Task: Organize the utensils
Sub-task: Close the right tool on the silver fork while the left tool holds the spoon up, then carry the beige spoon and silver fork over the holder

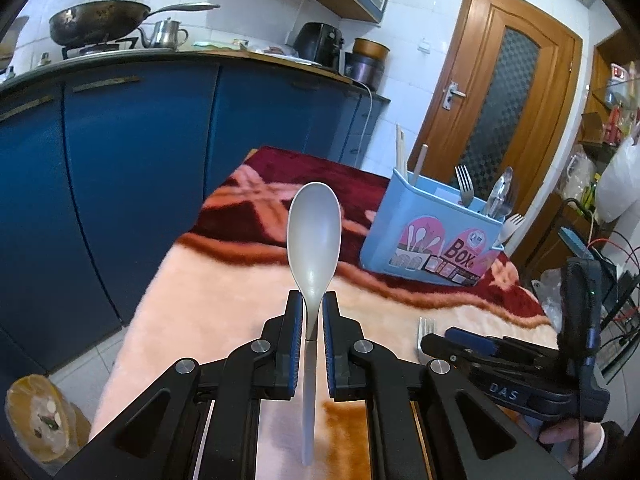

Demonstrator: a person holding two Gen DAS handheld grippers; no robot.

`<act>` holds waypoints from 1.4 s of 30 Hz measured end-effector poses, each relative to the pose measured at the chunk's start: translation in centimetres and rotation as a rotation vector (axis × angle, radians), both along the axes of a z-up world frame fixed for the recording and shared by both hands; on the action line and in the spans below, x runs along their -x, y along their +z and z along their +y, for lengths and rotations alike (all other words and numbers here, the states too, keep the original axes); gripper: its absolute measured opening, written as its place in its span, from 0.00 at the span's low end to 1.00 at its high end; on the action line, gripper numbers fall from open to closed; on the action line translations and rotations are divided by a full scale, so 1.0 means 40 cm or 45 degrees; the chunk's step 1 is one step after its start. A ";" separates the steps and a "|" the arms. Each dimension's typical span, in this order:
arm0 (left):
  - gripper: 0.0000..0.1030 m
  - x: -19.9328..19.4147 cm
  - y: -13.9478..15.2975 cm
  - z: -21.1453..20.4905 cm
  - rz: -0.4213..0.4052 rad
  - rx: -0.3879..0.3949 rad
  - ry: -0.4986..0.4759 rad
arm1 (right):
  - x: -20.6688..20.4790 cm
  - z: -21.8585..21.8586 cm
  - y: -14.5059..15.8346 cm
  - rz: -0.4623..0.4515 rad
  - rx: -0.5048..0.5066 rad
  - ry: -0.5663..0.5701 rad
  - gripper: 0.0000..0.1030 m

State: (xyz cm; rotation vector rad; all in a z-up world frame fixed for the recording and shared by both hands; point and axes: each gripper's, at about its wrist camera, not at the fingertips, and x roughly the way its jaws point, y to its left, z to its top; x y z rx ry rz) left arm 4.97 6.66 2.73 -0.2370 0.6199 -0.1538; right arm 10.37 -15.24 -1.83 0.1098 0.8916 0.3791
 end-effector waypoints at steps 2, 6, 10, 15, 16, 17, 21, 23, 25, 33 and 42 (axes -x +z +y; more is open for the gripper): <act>0.09 0.002 -0.001 0.002 -0.004 0.003 -0.001 | -0.006 0.003 -0.002 0.003 -0.006 0.006 0.47; 0.09 0.003 -0.004 0.000 -0.009 0.016 -0.011 | -0.016 -0.002 -0.006 0.013 -0.051 0.020 0.47; 0.09 0.003 -0.005 -0.011 -0.008 0.016 -0.017 | -0.026 -0.007 -0.008 0.023 -0.091 0.038 0.46; 0.09 0.006 0.000 -0.029 -0.013 0.012 -0.018 | -0.031 0.002 -0.008 0.014 -0.025 0.032 0.22; 0.09 0.007 0.002 -0.031 -0.016 0.015 -0.018 | -0.032 0.001 -0.008 0.015 -0.022 0.030 0.18; 0.09 0.010 0.004 -0.032 -0.021 0.019 -0.018 | -0.034 -0.004 -0.007 0.018 -0.039 0.029 0.14; 0.09 0.016 0.014 -0.041 -0.041 0.024 -0.028 | -0.028 -0.039 0.004 0.030 -0.188 0.028 0.04; 0.09 0.017 0.017 -0.047 -0.043 0.018 -0.037 | -0.017 -0.055 0.015 0.003 -0.243 0.024 0.04; 0.09 0.022 0.022 -0.052 -0.056 0.018 -0.042 | -0.006 -0.070 0.026 -0.014 -0.299 0.019 0.03; 0.09 0.014 0.048 -0.091 -0.124 0.052 -0.100 | 0.075 -0.141 0.130 -0.298 -0.294 -0.068 0.03; 0.09 -0.018 0.113 -0.163 -0.236 0.073 -0.164 | 0.132 -0.250 0.248 -0.624 -0.218 -0.283 0.03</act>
